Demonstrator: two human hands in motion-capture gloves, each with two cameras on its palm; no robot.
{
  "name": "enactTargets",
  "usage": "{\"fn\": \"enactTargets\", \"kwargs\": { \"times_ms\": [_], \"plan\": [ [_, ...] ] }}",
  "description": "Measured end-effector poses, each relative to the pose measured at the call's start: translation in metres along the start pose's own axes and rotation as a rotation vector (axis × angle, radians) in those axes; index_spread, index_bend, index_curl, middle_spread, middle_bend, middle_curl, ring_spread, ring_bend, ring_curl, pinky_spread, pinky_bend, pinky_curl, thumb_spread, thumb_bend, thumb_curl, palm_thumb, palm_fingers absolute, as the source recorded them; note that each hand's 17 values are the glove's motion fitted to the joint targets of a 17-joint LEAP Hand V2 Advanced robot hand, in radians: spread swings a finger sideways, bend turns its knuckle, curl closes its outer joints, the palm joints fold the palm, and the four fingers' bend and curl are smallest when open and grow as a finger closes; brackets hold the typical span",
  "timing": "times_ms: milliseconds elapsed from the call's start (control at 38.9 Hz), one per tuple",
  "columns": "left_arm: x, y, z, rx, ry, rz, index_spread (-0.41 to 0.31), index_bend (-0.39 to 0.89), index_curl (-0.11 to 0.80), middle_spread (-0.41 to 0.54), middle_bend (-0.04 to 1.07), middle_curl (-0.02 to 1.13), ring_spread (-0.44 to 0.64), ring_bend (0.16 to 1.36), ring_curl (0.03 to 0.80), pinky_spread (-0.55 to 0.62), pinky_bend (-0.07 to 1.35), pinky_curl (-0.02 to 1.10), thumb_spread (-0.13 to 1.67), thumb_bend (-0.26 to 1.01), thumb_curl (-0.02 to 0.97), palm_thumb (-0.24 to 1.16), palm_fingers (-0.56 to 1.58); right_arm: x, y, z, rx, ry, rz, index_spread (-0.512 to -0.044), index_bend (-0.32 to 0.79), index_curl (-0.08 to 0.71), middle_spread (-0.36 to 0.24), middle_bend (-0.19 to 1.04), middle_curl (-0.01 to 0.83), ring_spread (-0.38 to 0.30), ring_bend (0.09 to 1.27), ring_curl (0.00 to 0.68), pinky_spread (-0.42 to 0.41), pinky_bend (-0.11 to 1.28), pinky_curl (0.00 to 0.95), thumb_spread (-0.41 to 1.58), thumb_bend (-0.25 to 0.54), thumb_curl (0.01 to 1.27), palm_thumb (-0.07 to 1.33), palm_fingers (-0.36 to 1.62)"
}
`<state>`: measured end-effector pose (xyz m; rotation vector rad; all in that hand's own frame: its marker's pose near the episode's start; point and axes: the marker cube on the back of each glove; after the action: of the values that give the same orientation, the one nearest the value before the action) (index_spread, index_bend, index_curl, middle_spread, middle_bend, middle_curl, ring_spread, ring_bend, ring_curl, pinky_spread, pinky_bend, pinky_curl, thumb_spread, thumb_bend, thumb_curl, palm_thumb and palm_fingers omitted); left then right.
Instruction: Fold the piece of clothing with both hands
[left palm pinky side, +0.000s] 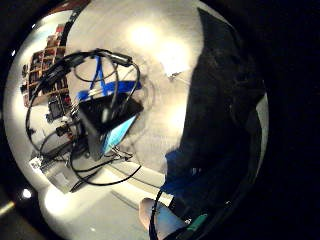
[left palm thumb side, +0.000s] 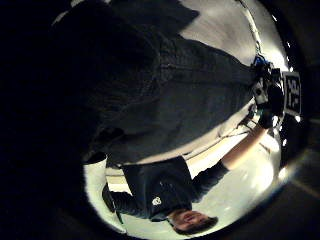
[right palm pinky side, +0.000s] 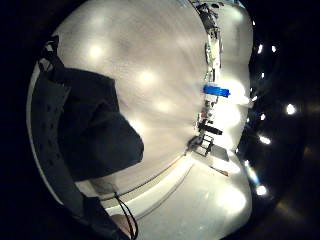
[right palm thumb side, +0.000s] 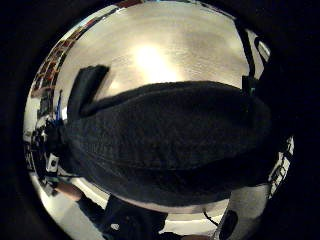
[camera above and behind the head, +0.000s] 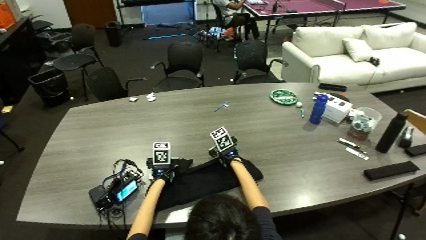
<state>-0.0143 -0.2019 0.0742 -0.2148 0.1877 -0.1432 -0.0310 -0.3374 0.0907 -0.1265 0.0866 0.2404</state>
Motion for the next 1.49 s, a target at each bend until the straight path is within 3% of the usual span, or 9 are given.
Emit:
{"fn": "enactTargets", "kwargs": {
  "times_ms": [128, 206, 360, 437, 745, 951, 1079, 1336, 1490],
  "plan": [
    [-0.011, -0.015, 0.015, -0.029, 0.049, -0.081, -0.257, 0.14, 0.530, -0.299, 0.42, 0.56, -0.31, 0.53, 0.440, -0.30, 0.44, 0.50, 1.15, -0.01, 0.655, 0.78, 1.09, 0.002, -0.008, 0.012, 0.073, -0.034, 0.079, -0.265, 0.17, 0.468, -0.223, 0.32, 0.526, -0.255, 0.55, 0.464, -0.357, 0.53, 0.401, 0.50, -0.029, 0.71, 1.00, 1.23],
    [-0.016, -0.002, 0.013, 0.024, 0.089, -0.100, -0.205, 0.09, 0.502, -0.215, 0.22, 0.52, -0.24, 0.52, 0.444, -0.26, 0.46, 0.51, 1.22, -0.04, 0.606, 0.70, 0.79, 0.015, 0.011, 0.007, 0.144, -0.052, 0.123, -0.274, 0.09, 0.437, -0.221, 0.24, 0.501, -0.257, 0.49, 0.444, -0.328, 0.54, 0.400, 0.59, -0.017, 0.70, 1.01, 0.99],
    [-0.007, -0.009, 0.024, 0.304, 0.140, 0.044, -0.107, 0.21, 0.515, -0.009, 0.07, 0.46, -0.04, 0.49, 0.451, -0.07, 0.36, 0.51, 1.30, -0.03, 0.535, 0.58, 0.40, 0.036, 0.056, 0.018, 0.020, -0.263, 0.189, -0.290, 0.04, 0.379, -0.193, 0.22, 0.492, -0.228, 0.47, 0.452, -0.157, 0.54, 0.412, 0.79, 0.018, 0.70, 1.04, 0.73],
    [0.001, 0.000, 0.044, 0.380, 0.153, 0.105, -0.078, 0.21, 0.506, 0.049, 0.08, 0.40, 0.03, 0.49, 0.416, 0.01, 0.31, 0.46, 1.31, -0.06, 0.494, 0.48, 0.39, 0.045, 0.068, 0.043, -0.126, -0.417, 0.248, -0.270, 0.03, 0.334, -0.148, 0.17, 0.469, -0.175, 0.46, 0.434, -0.078, 0.59, 0.412, 0.92, -0.068, 0.65, 0.85, 0.67],
    [-0.004, 0.042, 0.079, 0.147, 0.142, -0.016, -0.018, 0.20, 0.485, 0.195, 0.09, 0.30, 0.26, 0.50, 0.387, 0.27, 0.33, 0.43, 1.23, -0.05, 0.338, 0.07, 0.18, 0.064, 0.053, 0.089, -0.216, -0.487, 0.467, -0.155, 0.06, 0.239, 0.027, 0.19, 0.399, -0.045, 0.50, 0.415, 0.086, 0.73, 0.409, 1.19, -0.032, 0.49, 0.51, 0.46],
    [-0.010, 0.030, 0.092, 0.047, 0.184, -0.088, -0.027, 0.10, 0.430, 0.259, 0.13, 0.25, 0.37, 0.56, 0.370, 0.37, 0.38, 0.42, 1.22, -0.03, 0.300, 0.00, 0.07, 0.058, 0.040, 0.096, -0.179, -0.496, 0.434, -0.115, 0.04, 0.191, 0.031, 0.28, 0.426, -0.055, 0.58, 0.424, 0.050, 0.69, 0.384, 1.28, -0.007, 0.45, 0.52, 0.56],
    [-0.012, 0.035, 0.096, 0.017, 0.147, -0.154, -0.055, 0.00, 0.336, 0.356, 0.10, 0.21, 0.47, 0.65, 0.378, 0.45, 0.50, 0.43, 1.17, -0.06, 0.272, -0.06, -0.15, 0.053, 0.037, 0.090, -0.126, -0.502, 0.474, -0.110, 0.10, 0.191, -0.030, 0.31, 0.449, -0.118, 0.64, 0.433, -0.099, 0.70, 0.373, 1.28, 0.004, 0.44, 0.57, 0.82],
    [-0.008, 0.030, 0.091, 0.071, 0.139, -0.128, -0.052, 0.00, 0.185, 0.446, 0.11, 0.15, 0.52, 0.78, 0.386, 0.49, 0.70, 0.45, 1.13, -0.05, 0.241, -0.05, -0.20, 0.027, 0.034, 0.077, -0.071, -0.488, 0.440, -0.173, 0.18, 0.276, -0.140, 0.31, 0.481, -0.197, 0.60, 0.455, -0.247, 0.59, 0.370, 1.21, 0.101, 0.50, 0.86, 1.12],
    [-0.010, 0.040, 0.088, 0.015, 0.159, -0.131, -0.048, 0.03, 0.142, 0.469, 0.12, 0.14, 0.52, 0.81, 0.385, 0.48, 0.75, 0.45, 1.13, -0.04, 0.229, -0.04, -0.18, 0.032, 0.039, 0.078, -0.081, -0.352, 0.399, -0.218, 0.17, 0.314, -0.187, 0.31, 0.495, -0.237, 0.59, 0.462, -0.313, 0.61, 0.384, 1.05, 0.070, 0.53, 0.93, 1.24]
  ]
}}
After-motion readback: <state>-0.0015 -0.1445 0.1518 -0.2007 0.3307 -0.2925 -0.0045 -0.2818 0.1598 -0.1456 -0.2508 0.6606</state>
